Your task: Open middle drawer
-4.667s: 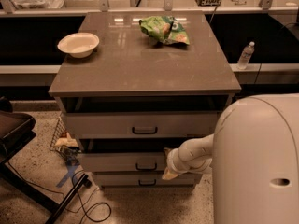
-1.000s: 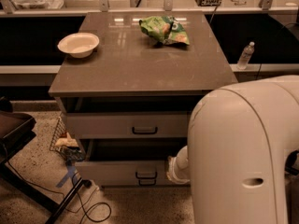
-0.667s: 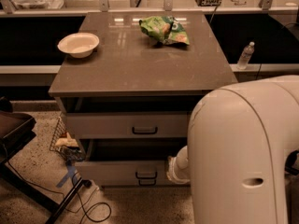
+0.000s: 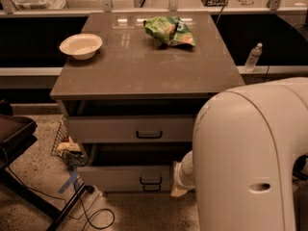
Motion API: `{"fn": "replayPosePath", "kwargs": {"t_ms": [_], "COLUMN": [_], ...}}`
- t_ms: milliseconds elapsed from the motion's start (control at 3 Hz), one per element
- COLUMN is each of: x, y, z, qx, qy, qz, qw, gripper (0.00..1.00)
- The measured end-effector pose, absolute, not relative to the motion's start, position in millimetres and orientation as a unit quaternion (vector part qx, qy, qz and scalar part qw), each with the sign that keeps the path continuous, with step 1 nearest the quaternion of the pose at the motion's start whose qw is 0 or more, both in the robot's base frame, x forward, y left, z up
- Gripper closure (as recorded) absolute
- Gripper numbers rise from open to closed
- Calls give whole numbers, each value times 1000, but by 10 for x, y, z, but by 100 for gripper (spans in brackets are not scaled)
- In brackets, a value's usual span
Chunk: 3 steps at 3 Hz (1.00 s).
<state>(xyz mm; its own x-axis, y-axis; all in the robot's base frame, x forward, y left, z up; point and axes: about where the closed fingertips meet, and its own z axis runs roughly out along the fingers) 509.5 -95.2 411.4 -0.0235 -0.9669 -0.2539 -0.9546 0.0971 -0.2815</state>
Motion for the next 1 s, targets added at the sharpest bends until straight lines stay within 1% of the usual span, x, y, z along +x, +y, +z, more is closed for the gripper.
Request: {"fn": "replayPosePath", "kwargs": {"t_ms": [333, 1000], "x": [5093, 5114], "y": [-948, -947], "z": [4111, 4111], "qx": [-672, -676], "qy": [715, 713], "qz": [-16, -15], "qw": [192, 184], "gripper": [0, 0]}}
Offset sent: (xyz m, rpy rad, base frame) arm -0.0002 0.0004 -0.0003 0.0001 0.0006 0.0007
